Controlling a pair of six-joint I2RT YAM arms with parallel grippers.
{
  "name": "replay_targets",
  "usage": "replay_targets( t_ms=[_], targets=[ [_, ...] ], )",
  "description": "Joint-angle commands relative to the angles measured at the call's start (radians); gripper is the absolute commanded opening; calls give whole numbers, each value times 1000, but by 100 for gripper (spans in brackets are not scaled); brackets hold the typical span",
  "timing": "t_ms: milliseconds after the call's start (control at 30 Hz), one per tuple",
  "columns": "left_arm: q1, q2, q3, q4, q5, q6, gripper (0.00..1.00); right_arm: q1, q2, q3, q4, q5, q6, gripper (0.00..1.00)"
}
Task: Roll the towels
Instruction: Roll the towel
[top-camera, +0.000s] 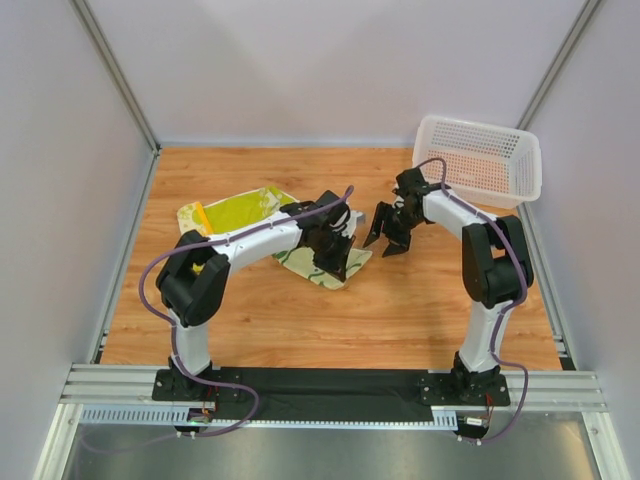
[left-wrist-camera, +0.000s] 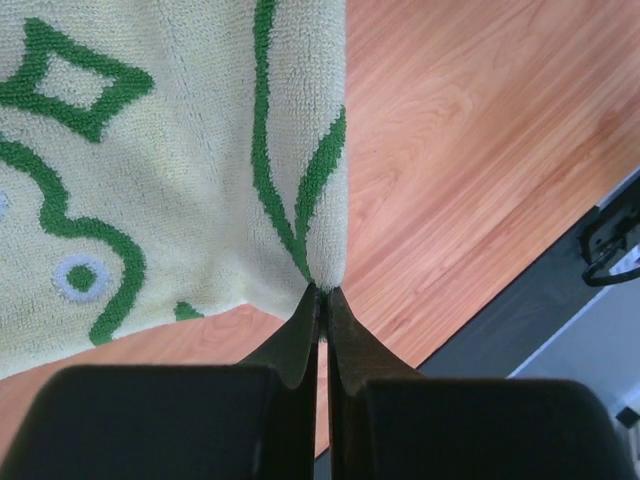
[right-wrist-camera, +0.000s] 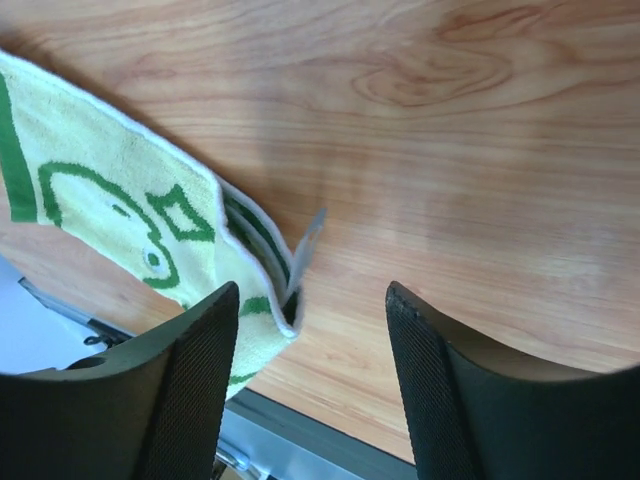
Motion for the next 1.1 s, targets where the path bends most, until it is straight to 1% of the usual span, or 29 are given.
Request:
replay_targets(
  t_ms=[0,167,300,500,600,633,800,933,1067],
  targets=[
    [35,-46,-2,24,89,-51,0,-29,-14,56,-59,75,-52,63],
    [89,-32,-23,33,167,-120,0,-46,-41,53,-80,87,-67,63],
    [135,-19,-57,34,208,-188,0,-49,-70,30,-60,55,-71,62],
    [201,-6,-132,53,258,-275,0,-44,-116,-14,-3,-19,-71,57],
    [221,-8,-172,61,261,-301,0,-27,-144,-36,43,-86,-80,52],
    [235,-6,-181,63,263,-316,0,-23,-150,-41,65,-106,-89,49],
    [275,-11,-246,81,270,-364,0,37,-163,-60,119,-230,-106,36],
    [283,4,-258,83,272,-366,0,94,-149,-80,181,-300,-104,31],
    [286,18,-258,76,257,-364,0,158,-115,-94,236,-344,-78,30]
  ],
)
